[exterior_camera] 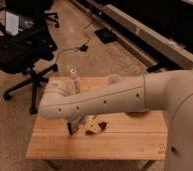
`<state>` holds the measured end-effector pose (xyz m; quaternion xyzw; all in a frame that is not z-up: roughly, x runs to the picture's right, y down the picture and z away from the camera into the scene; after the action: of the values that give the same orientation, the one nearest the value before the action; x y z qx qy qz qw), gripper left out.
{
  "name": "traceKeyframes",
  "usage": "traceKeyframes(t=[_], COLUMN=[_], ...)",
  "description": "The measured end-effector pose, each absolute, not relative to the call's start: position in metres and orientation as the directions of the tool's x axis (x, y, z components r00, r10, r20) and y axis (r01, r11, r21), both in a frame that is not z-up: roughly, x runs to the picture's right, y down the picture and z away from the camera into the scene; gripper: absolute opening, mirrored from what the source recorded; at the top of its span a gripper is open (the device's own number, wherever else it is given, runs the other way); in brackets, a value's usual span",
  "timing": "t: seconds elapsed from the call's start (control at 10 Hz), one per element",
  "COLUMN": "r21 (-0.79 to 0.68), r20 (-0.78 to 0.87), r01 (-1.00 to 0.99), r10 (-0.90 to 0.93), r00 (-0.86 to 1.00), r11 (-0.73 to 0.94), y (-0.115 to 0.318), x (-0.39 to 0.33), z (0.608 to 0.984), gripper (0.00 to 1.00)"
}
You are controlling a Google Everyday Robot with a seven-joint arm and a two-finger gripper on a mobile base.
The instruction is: Knock the eraser over
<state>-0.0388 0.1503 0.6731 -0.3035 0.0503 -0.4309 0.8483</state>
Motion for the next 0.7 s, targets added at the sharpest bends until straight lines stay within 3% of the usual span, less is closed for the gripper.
traceKeyframes(t=[0.7], r21=[-0.634], r20=[0.260], r01=[0.685], r10=[-0.734], r00=[0.627], r11=[0.360], y=[0.159], x=[-0.038], z=[0.688], gripper=[0.80])
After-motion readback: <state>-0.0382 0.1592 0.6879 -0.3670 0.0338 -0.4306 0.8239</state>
